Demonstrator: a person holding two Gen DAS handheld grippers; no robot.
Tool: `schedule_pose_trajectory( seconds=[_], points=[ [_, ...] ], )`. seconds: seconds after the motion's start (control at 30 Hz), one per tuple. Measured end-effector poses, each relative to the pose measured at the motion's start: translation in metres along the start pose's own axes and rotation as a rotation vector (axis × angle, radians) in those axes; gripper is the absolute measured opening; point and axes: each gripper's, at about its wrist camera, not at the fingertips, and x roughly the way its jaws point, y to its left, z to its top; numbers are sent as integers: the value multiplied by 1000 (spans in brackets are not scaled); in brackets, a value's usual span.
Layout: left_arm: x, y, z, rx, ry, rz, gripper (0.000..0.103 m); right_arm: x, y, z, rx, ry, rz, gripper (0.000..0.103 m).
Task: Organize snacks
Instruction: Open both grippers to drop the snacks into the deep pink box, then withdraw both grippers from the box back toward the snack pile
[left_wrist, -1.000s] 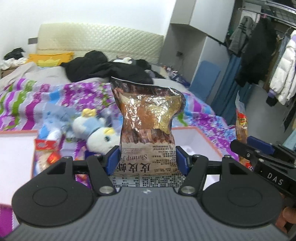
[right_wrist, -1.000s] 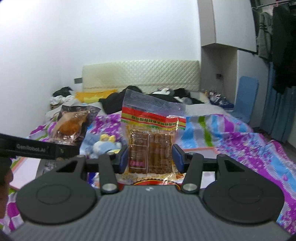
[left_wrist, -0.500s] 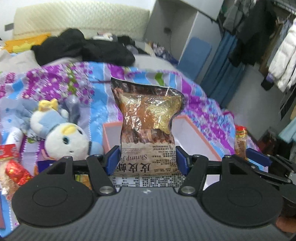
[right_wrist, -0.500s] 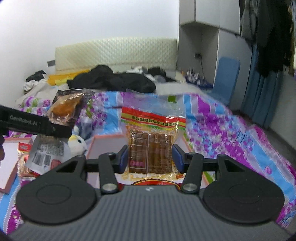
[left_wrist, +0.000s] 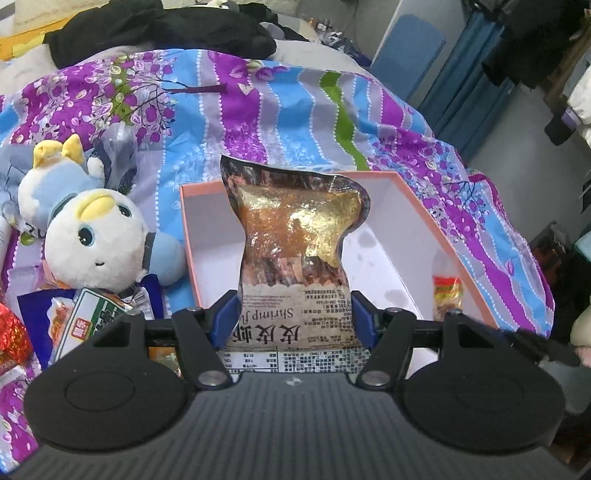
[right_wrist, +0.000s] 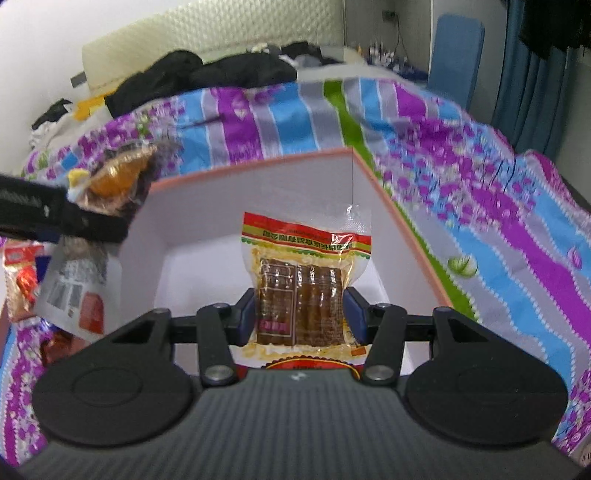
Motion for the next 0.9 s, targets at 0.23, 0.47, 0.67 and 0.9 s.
schedule_pose_trajectory(
  seconds=[0.23,0.47,0.67,0.9],
  points=[
    [-14,-4,-6,13,-16,-30,84,-2,-5,-3,46,8,3,65],
    [-57,-5,-13,33,-100,-41,87,-33,6,1,43,-70,8,65],
    [-113,1,-22,31,-189,-49,87,-76,22,10,42,-166,29,65],
    [-176,13,-45,43,-305,-24,87,-125,50,14,26,-279,81,65]
  ],
)
